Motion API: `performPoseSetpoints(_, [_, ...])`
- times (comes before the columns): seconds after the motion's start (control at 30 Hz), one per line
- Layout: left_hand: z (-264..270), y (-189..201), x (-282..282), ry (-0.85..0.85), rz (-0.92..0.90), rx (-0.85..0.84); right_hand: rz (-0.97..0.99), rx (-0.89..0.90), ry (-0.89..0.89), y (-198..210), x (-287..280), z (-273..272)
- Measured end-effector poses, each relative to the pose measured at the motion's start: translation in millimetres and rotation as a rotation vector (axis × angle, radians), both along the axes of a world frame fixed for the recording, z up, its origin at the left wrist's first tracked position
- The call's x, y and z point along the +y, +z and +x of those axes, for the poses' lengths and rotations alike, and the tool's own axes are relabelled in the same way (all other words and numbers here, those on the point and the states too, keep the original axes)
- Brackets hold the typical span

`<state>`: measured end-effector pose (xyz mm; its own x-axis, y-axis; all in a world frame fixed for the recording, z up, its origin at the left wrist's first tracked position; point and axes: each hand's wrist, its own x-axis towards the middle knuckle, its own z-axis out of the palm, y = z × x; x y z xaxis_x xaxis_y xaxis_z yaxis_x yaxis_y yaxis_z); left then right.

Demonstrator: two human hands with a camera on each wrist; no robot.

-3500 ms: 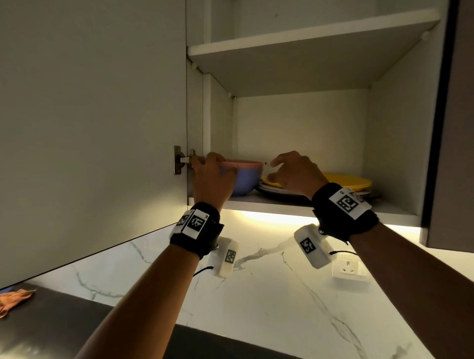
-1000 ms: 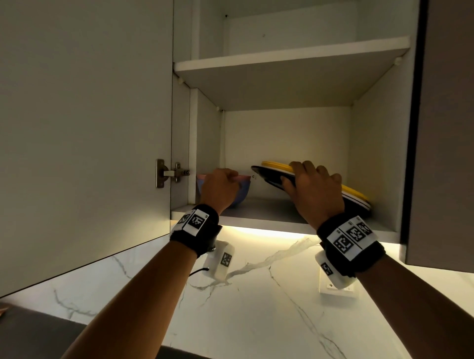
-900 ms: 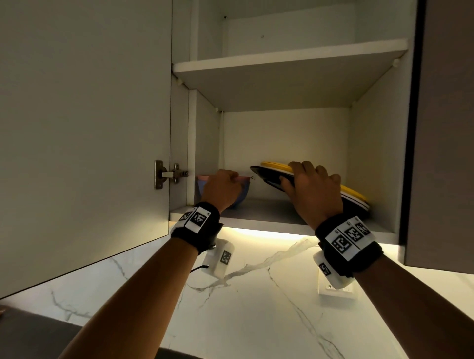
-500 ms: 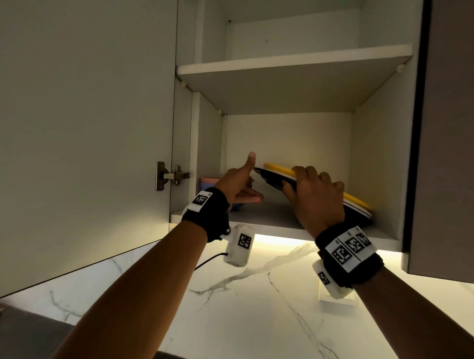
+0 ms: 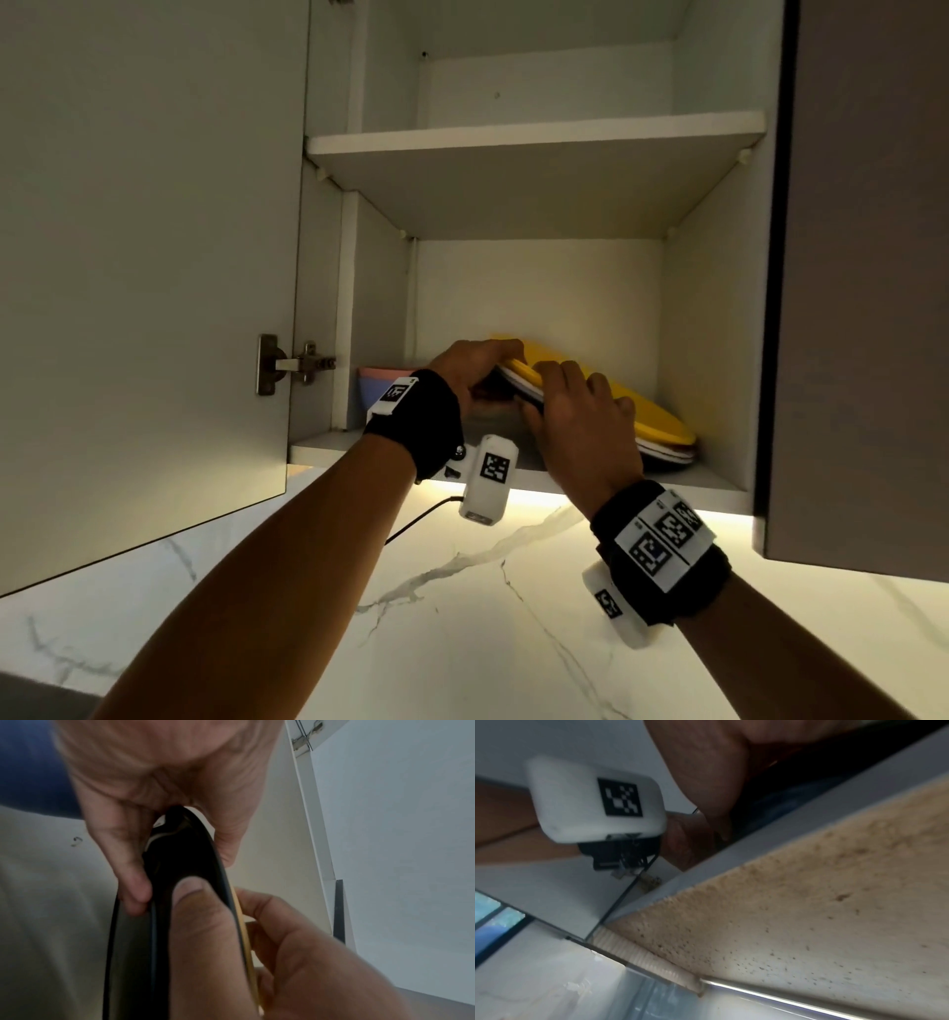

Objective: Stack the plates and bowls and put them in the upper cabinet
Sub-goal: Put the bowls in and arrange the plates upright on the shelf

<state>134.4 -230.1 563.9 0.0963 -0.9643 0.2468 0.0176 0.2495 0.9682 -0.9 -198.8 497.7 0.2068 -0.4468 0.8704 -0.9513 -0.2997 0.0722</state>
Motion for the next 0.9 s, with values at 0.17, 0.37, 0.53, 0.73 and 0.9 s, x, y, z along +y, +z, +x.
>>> performPoseSetpoints(0.17, [0.9,1.0,-7.8,0.084,-0.060,-0.047,0.302,-0.006,0.290,18.6,1.1,-22.1])
performPoseSetpoints(0.37, [5.5,1.7,-15.2,0.105,-0.024,-0.054,0.562,0.039,0.417,30.7,-2.3,-67.5])
performPoseSetpoints(0.53, [6.8,7.9,-20.3,0.103,-0.085,-0.073,0.549,0.080,0.306,24.3,-9.8,-68.5])
performPoseSetpoints(0.73, [13.1,13.2,-24.3,0.047,-0.126,-0.106,0.553,0.206,0.170,28.9,-8.0,-53.2])
performPoseSetpoints(0.9, [19.4,30.7,-28.3,0.006,-0.151,-0.210,0.603,0.292,0.113,37.2,-10.8,-49.1])
